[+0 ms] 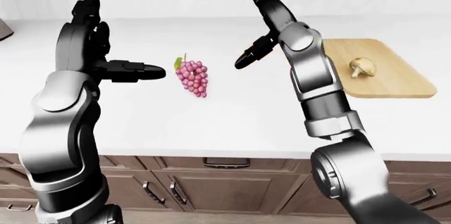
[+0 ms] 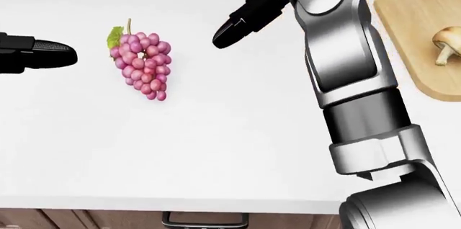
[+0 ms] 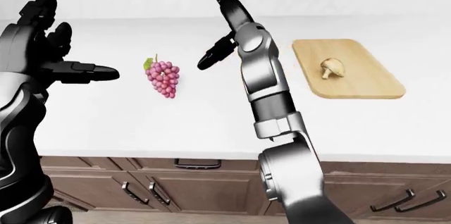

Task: Place the mushroom and the grape on separate cutting boards.

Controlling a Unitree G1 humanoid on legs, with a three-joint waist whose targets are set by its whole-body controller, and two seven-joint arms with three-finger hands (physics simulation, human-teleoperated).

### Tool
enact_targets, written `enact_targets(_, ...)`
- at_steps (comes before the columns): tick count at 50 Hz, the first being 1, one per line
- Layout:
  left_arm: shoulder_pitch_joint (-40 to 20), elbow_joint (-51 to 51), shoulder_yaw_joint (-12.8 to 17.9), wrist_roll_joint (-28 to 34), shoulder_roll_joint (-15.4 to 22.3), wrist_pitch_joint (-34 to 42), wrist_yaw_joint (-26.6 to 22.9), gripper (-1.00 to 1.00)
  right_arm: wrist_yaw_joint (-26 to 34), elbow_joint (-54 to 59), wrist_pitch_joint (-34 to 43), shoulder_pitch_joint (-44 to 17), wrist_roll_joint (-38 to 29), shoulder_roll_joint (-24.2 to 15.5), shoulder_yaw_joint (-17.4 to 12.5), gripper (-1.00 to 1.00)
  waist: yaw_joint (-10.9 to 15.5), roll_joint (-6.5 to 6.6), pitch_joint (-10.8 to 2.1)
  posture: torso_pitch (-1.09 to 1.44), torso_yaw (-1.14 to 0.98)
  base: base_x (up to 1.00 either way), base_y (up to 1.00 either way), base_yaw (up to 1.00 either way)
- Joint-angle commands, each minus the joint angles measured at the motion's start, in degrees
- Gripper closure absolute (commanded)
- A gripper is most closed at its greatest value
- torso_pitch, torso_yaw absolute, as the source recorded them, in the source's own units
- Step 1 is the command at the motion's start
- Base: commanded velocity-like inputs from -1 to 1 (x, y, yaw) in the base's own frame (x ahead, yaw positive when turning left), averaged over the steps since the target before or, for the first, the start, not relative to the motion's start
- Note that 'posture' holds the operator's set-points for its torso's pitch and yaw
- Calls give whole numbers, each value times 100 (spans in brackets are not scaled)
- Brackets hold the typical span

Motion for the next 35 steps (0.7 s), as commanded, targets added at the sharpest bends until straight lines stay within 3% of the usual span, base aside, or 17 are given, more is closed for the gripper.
enact_targets(1, -145, -141, 53, 1, 76, -207, 47, -100, -57, -256, -66, -160, -37, -47, -76, -100, 6, 30, -168, 0, 10, 0, 0, 0)
enact_targets(20, -41, -200, 58, 43, 99, -214, 44, -100, -45, -369, -110, 227, -144, 145, 19, -100, 399, 7, -197, 0, 20, 0, 0, 0)
enact_targets(35, -53, -131, 31, 61, 70, -255, 65, -100, -210, 154, -466, 128, -76, 333, 36, -100, 938, 24, -266, 0, 27, 0, 0, 0)
